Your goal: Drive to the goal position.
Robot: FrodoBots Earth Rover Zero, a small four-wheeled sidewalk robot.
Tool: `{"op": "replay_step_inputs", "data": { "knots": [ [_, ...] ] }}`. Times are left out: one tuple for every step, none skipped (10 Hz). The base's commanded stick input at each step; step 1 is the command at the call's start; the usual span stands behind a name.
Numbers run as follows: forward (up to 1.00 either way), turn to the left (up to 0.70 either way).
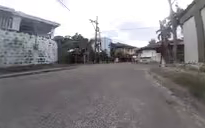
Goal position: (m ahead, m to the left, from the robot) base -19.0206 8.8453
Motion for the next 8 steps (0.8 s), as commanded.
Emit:
{"op": "replay_step_inputs", "data": {
  "knots": [
    [0.00,0.69],
    [0.00,0.69],
    [0.00,0.69],
    [0.00,0.69],
    [0.00,0.69],
    [0.00,0.69],
    [0.00,0.69],
    [0.00,0.69]
  ]
}}
